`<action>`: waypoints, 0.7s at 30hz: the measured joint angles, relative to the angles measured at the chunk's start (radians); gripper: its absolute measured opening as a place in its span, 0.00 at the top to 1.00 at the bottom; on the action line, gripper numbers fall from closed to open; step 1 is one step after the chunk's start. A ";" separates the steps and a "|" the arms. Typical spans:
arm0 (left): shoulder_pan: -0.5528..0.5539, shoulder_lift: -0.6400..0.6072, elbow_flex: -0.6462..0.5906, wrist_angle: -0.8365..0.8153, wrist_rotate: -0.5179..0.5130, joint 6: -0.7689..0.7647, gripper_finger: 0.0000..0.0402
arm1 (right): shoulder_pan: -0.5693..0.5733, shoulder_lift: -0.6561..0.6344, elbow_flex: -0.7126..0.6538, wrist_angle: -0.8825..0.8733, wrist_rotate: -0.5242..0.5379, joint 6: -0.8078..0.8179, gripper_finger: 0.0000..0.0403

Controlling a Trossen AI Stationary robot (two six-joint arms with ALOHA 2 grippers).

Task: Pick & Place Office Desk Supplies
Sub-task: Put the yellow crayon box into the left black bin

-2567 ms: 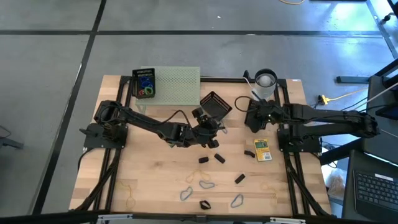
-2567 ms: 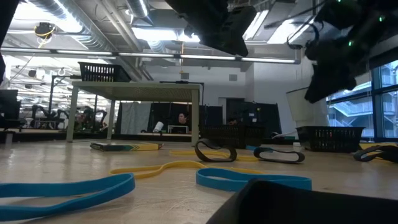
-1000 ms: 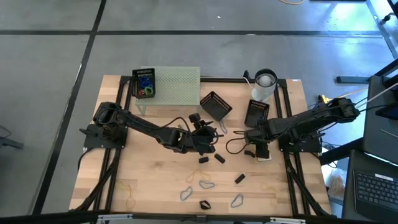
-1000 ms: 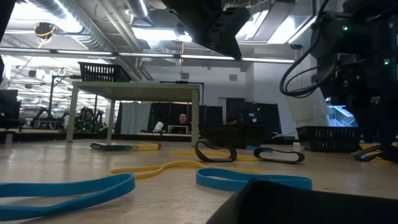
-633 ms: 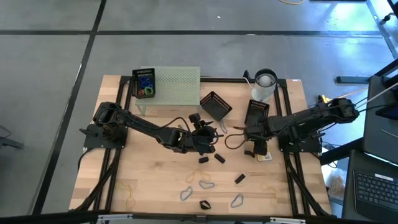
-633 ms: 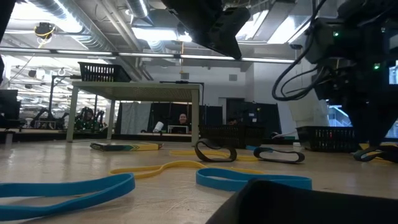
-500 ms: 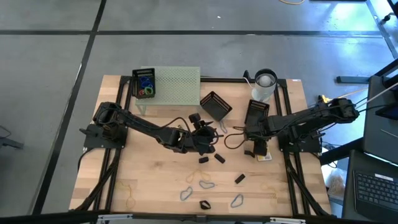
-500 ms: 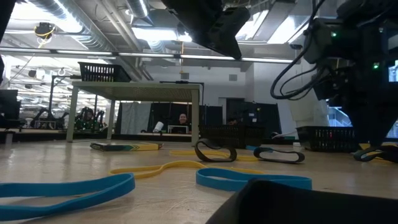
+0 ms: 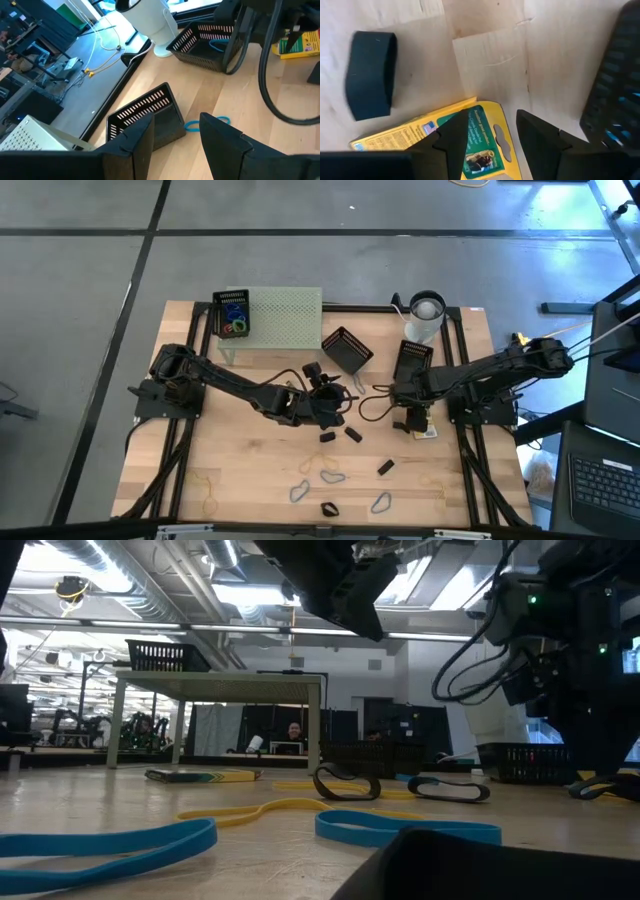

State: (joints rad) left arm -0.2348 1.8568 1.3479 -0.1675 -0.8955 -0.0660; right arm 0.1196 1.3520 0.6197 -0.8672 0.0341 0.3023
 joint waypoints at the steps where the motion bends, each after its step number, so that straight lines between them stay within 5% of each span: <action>1: 0.000 0.000 0.000 -0.001 0.000 -0.001 0.62 | 0.000 0.014 0.000 0.002 -0.001 -0.002 0.58; 10: -0.020 0.000 0.000 -0.008 0.000 0.005 0.62 | 0.000 0.054 0.005 -0.001 -0.005 -0.004 0.63; 21: -0.029 0.000 0.000 -0.009 -0.052 0.019 0.62 | 0.000 0.054 0.002 0.000 -0.021 -0.007 0.98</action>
State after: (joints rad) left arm -0.2635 1.8565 1.3479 -0.1765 -0.9476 -0.0475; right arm 0.1196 1.4063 0.6220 -0.8673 0.0128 0.2953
